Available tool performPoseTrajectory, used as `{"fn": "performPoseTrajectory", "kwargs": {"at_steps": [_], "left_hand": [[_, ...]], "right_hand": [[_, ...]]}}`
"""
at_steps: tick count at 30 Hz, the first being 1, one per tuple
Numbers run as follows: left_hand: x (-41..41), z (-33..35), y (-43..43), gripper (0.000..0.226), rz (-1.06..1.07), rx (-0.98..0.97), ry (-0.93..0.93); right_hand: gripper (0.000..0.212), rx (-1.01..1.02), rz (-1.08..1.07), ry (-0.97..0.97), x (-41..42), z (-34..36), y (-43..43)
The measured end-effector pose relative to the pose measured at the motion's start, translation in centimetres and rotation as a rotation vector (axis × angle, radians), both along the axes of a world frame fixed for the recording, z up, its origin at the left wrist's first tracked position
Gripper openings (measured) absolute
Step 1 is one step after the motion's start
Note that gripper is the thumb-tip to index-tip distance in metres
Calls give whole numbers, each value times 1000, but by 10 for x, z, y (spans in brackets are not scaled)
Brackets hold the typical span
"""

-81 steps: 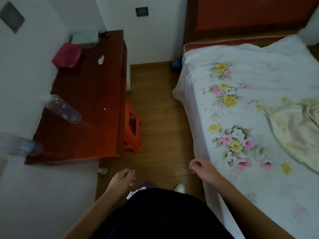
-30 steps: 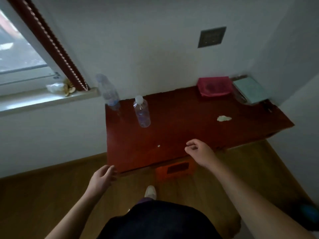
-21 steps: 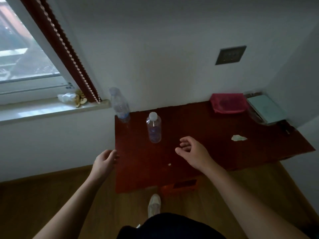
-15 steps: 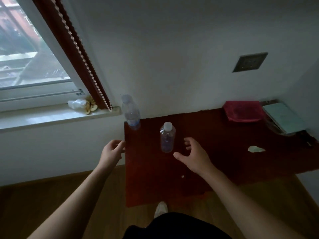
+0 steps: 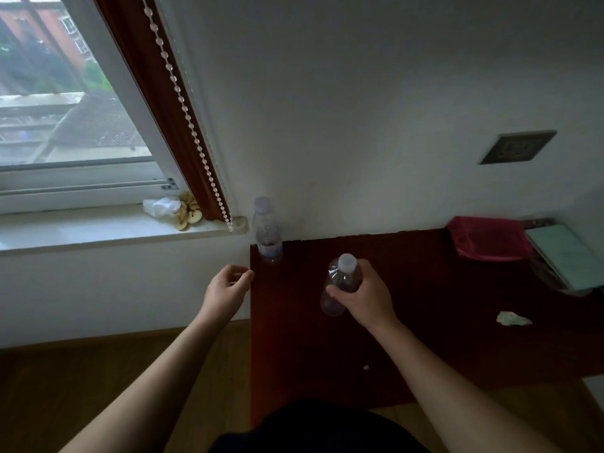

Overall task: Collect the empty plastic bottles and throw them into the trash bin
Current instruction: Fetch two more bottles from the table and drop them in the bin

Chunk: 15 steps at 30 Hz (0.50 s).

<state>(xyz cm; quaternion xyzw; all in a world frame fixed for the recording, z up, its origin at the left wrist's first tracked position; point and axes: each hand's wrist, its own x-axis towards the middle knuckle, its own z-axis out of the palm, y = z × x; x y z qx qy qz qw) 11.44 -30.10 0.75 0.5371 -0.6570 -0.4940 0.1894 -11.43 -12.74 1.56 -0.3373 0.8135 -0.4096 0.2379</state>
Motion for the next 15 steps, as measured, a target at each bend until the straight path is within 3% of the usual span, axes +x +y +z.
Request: {"fn": "performPoseTrajectory", "kwargs": {"at_steps": [6, 11, 15], "left_hand": [[-9, -18, -23, 51, -7, 19, -49], [-48, -24, -47, 72, 11, 57, -15], [-78, -35, -56, 59, 85, 1, 59]], "right_hand": [[54, -91, -45, -42, -22, 22, 0], [56, -13, 51, -27, -36, 42, 14], [55, 34, 50, 6, -39, 47, 29]]}}
